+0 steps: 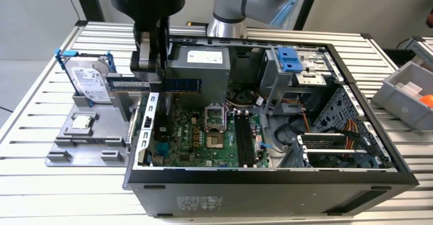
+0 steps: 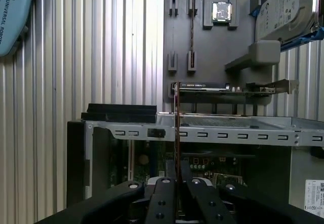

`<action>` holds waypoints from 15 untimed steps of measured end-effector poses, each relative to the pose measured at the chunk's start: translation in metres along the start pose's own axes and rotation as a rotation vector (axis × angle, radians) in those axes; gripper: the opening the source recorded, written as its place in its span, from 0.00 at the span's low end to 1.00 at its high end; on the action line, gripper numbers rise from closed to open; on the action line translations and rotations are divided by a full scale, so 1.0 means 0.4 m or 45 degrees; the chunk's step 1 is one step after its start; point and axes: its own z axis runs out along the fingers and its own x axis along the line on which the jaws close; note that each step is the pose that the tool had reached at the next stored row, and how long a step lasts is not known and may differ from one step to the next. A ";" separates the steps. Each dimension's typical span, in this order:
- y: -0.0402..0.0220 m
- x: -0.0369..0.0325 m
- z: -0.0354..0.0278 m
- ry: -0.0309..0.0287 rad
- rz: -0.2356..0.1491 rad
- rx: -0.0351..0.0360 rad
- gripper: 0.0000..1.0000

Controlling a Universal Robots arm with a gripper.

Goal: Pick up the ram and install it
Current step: 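Pick up the ram and move it above insertion slot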

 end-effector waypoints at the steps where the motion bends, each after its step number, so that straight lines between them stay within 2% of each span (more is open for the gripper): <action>1: -0.003 0.000 0.000 0.0000 0.000 0.0000 0.00; 15: -0.046 0.000 -0.002 0.0001 0.000 0.0000 0.00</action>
